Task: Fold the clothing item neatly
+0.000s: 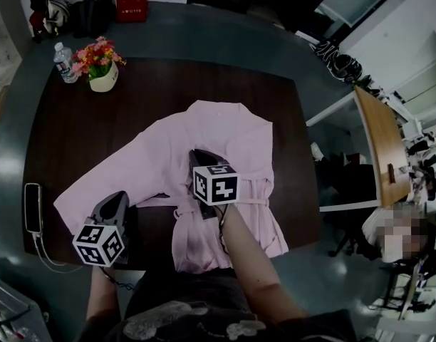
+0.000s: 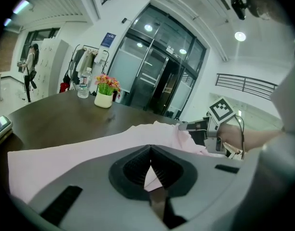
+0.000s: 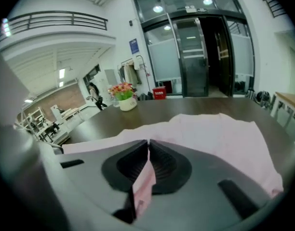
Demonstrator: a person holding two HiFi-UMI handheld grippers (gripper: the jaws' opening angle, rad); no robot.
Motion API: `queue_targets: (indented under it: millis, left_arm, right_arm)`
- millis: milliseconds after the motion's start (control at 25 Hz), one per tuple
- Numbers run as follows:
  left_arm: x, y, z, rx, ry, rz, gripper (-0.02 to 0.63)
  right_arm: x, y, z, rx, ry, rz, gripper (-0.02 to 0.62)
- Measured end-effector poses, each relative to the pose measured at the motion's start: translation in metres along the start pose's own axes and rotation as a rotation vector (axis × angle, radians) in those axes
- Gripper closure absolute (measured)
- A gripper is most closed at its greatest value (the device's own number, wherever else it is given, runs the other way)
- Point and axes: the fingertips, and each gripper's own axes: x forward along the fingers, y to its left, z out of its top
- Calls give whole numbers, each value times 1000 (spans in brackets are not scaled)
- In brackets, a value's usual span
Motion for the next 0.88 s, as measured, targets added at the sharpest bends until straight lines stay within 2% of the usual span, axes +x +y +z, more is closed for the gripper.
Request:
queue_targets:
  millis: [160, 280, 320, 400, 480, 680, 880]
  left_arm:
    - [-7, 11, -2, -14, -7, 23, 597]
    - [-12, 19, -3, -25, -18, 45, 597]
    - [-14, 20, -3, -29, -23, 51, 595]
    - [-18, 23, -5, -35, -30, 63, 595]
    - [-22, 24, -7, -40, -33, 78, 597]
    - [-32, 17, -11, -54, -53, 106, 597]
    - [-42, -5, -9, -33, -85, 134, 595]
  right_arm:
    - [25, 46, 12, -146, 4, 83, 591]
    - [44, 63, 2, -234, 39, 109, 591]
    - [49, 67, -2, -249, 50, 120, 573]
    - [51, 76, -9, -249, 64, 158, 503]
    - [45, 85, -15, -240, 73, 197, 486]
    - [14, 95, -37, -234, 72, 254, 486]
    - [-29, 85, -51, -256, 35, 246, 493]
